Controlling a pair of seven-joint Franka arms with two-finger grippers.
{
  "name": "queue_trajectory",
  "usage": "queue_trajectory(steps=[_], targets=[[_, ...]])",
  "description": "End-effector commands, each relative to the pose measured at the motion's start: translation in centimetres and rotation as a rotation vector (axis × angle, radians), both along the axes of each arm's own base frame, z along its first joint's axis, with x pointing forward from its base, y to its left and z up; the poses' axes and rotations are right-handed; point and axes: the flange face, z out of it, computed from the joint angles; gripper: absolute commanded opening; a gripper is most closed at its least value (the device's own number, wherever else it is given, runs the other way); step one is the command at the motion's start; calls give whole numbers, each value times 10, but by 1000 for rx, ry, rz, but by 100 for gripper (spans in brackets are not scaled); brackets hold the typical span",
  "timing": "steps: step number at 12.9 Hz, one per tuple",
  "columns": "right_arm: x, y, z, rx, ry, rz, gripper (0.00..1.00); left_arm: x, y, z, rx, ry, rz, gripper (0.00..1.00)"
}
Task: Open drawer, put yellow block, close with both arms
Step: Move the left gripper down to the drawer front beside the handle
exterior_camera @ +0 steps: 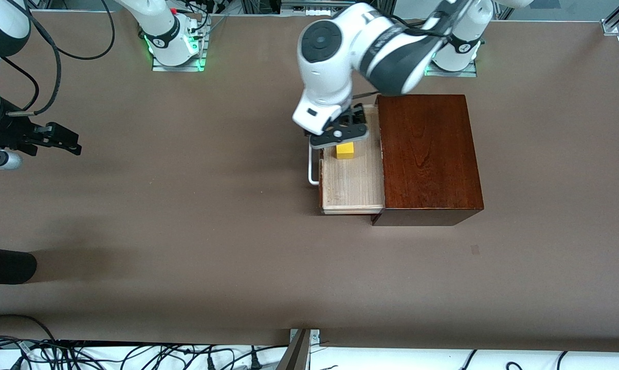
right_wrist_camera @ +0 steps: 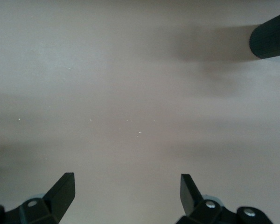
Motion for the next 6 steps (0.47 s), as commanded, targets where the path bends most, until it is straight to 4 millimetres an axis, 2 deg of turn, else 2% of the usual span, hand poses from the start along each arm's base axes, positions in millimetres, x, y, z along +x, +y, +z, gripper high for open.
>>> queue_trajectory(steps=[1,6], targets=[[-3,-9,-1,-13,12,-24,100,-5,-39,-17,-15,-9,95,100],[-1,-10,-5,-13,20,-31,100,-31,-79,-39,-55,-47,191,100]])
